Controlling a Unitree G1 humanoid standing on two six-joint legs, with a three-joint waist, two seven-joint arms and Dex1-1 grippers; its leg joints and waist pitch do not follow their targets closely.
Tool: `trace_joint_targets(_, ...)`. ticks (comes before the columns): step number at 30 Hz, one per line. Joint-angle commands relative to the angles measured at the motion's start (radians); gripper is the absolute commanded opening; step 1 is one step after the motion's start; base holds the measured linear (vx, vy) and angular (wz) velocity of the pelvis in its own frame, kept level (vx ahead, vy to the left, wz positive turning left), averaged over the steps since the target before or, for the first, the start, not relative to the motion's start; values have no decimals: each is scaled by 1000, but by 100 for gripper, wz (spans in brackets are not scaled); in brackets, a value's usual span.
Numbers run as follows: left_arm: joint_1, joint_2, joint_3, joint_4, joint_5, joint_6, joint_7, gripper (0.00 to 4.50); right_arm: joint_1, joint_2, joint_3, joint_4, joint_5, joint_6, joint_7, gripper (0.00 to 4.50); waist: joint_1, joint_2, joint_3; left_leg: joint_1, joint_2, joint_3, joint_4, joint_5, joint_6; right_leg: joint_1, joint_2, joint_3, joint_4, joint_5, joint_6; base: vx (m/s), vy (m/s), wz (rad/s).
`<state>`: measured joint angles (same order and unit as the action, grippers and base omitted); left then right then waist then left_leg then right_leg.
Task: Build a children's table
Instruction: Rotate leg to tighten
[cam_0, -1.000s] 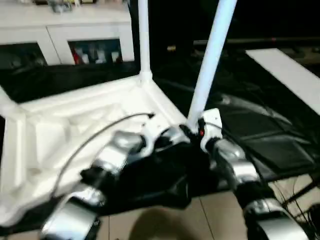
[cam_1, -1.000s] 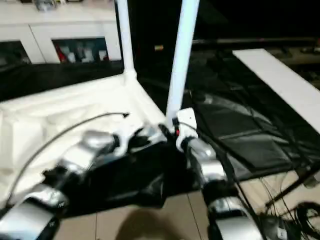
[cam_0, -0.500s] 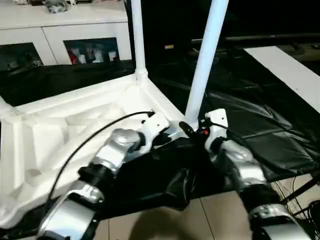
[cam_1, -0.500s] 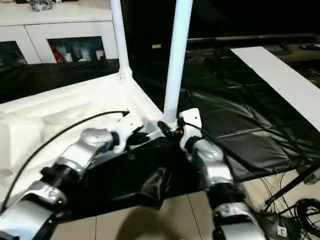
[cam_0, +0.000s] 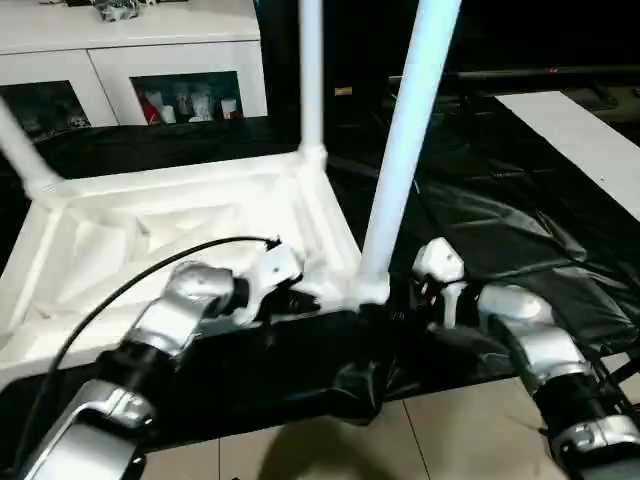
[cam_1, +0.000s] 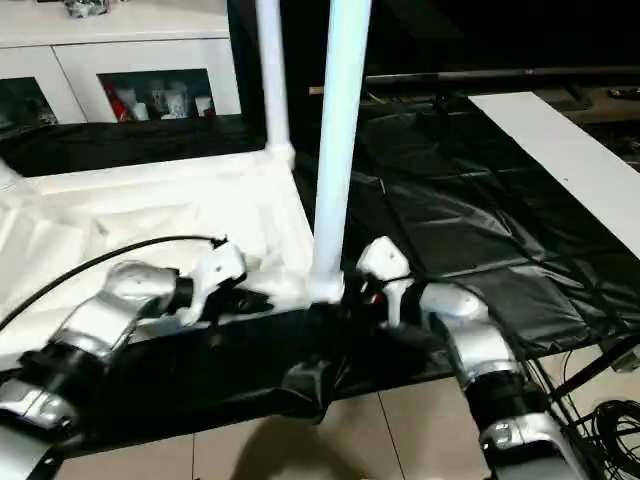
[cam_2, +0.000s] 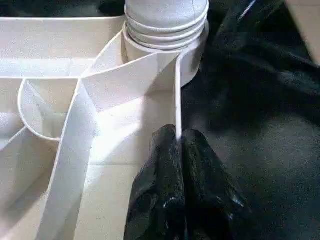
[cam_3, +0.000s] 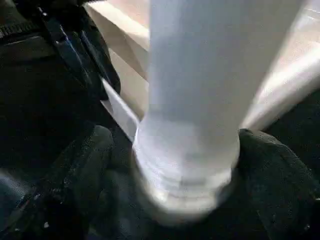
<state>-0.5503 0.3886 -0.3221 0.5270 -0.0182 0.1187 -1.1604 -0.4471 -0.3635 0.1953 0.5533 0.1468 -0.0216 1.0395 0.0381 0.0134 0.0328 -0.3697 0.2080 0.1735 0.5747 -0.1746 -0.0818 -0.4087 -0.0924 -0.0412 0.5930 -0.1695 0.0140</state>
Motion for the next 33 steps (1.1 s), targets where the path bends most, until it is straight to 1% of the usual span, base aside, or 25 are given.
trace_joint_targets(1, 24, 13, -36, -69, -48, 15, -111, 0, -3, -6, 11, -38, 12, 15, 29, 406, 0, -6, -50, 8, 15, 9, -68, -286, 51, 44, -27, 23, -67, -240, -246, 0, 0, 0)
trace_joint_targets(4, 30, 20, -36, -85, -56, 16, -128, 0, 8, -16, 24, -59, 19, 30, 70, 406, 3, -5, -50, 8, 15, 11, -68, -279, 52, 44, -24, 24, -65, -216, -247, 0, 0, 0)
trace_joint_targets(6, 29, 24, -35, -83, -52, 13, -130, 0, 10, -21, 27, -60, 19, 39, 85, 406, 5, -7, -51, 7, 14, 10, -68, -271, 51, 46, -26, 24, -64, -213, -244, 0, 0, 0)
trace_joint_targets(7, 29, 25, -34, -82, -50, 13, -131, 0, 10, -23, 29, -56, 16, 38, 90, 406, 6, -5, -51, 7, 14, 10, -68, -272, 50, 46, -27, 24, -64, -215, -243, 0, 0, 0)
trace_joint_targets(9, 29, 27, -32, -81, -48, 13, -129, 0, 10, -24, 30, -51, 13, 35, 94, 406, 6, -8, -51, 7, 14, 10, -67, -270, 48, 47, -27, 24, -64, -219, -241, 0, 0, 0)
trace_joint_targets(10, 29, 27, -30, -80, -46, 13, -126, 0, 10, -24, 30, -50, 13, 36, 96, 381, 7, -8, -51, 6, 13, 10, -67, -267, 46, 47, -28, 24, -64, -222, -240, 0, 0, 0)
trace_joint_targets(11, 29, 27, -24, -78, -44, 14, -122, 0, 9, -25, 29, -47, 12, 38, 100, 381, 7, -9, -51, 6, 13, 10, -67, -267, 46, 46, -28, 24, -65, -225, -238, 0, 0, 0)
trace_joint_targets(13, 29, 28, -22, -77, -43, 15, -122, 0, 9, -24, 28, -46, 11, 38, 101, 360, 7, -9, -51, 5, 13, 10, -67, -266, 46, 47, -28, 24, -65, -231, -235, 0, 0, 0)
trace_joint_targets(14, 31, 31, -20, -84, -43, 23, -120, 0, 6, -23, 28, -42, 10, 40, 99, 360, 8, -9, -52, 6, 13, 10, -67, -261, 46, 47, -28, 24, -64, -226, -235, 0, 0, 0)
trace_joint_targets(15, 31, 32, -20, -84, -43, 23, -119, 0, 6, -23, 28, -42, 10, 40, 99, 339, 7, -8, -52, 6, 14, 10, -67, -259, 46, 46, -28, 24, -64, -221, -237, 0, 0, 0)
trace_joint_targets(18, 37, 37, -17, -95, -45, 33, -121, 0, 5, -15, 24, -44, 11, 50, 97, 327, 7, -5, -52, 6, 13, 9, -66, -260, 45, 47, -27, 24, -63, -216, -239, 0, 0, 0)
trace_joint_targets(19, 37, 37, -16, -95, -45, 33, -121, 0, 5, -14, 24, -44, 11, 50, 97, 310, 7, -6, -52, 5, 13, 9, -67, -259, 45, 48, -27, 23, -63, -214, -240, 0, 0, 0)
trace_joint_targets(20, 38, 38, -15, -96, -46, 34, -122, 0, 5, -12, 24, -45, 11, 51, 97, 298, 7, -4, -52, 6, 13, 9, -66, -257, 45, 47, -27, 23, -62, -206, -242, 0, 0, 0)
trace_joint_targets(24, 44, 35, -13, -92, -47, 36, -118, 0, 18, 3, 28, -45, 8, 41, 85, 279, 5, -4, -53, 5, 12, 10, -65, -250, 47, 49, -26, 23, -61, -178, -252, 0, 0, 0)
trace_joint_targets(26, 47, 26, -8, -88, -48, 41, -101, 0, 26, 23, 20, -41, 5, 34, 48, 271, 3, -1, -52, 7, 12, 9, -67, -265, 41, 48, -27, 23, -63, -200, -249, 0, 0, 0)
trace_joint_targets(27, 47, 26, -8, -88, -48, 41, -101, 0, 26, 23, 20, -41, 5, 34, 48, 271, 1, -2, -51, 6, 12, 9, -67, -272, 39, 48, -26, 23, -64, -209, -247, 0, 0, 0)
trace_joint_targets(28, 43, 16, -3, -73, -38, 40, -73, 0, 20, 38, 12, -19, -12, 17, -2, 271, -1, -3, -51, 6, 12, 8, -68, -281, 34, 47, -28, 24, -65, -226, -243, 0, 0, 0)
trace_joint_targets(29, 35, 4, 3, -51, -27, 37, -37, 0, 14, 55, 4, 4, -23, 1, -47, 270, -3, 4, -50, 7, 12, 7, -69, -288, 28, 44, -28, 24, -65, -234, -242, 0, 0, 0)
trace_joint_targets(30, 29, -6, 6, -34, -20, 35, -12, 0, 11, 67, -2, 17, -26, 1, -73, 270, -7, 0, -48, 7, 10, 7, -70, -311, 18, 43, -26, 23, -69, -268, -232, 0, 0, 0)
trace_joint_targets(31, 15, -31, 19, 7, -3, 37, 57, 0, -1, 100, -18, 54, -46, 6, -174, 270, -12, 8, -47, 10, 9, 6, -72, -329, 6, 40, -26, 24, -73, -297, -223, 0, 0, 0)
trace_joint_targets(32, 7, -47, 29, 28, 0, 40, 93, 0, -9, 121, -30, 73, -47, 15, -224, 270, -13, 8, -47, 12, 9, 4, -73, -337, -2, 42, -26, 23, -74, -307, -219, 0, 0, 0)
trace_joint_targets(33, -3, -66, 34, 50, 3, 48, 125, 0, -21, 145, -45, 97, -48, 17, -282, 270, -18, 5, -47, 9, 6, 3, -73, -347, -9, 43, -25, 22, -75, -328, -209, 0, 0, 0)
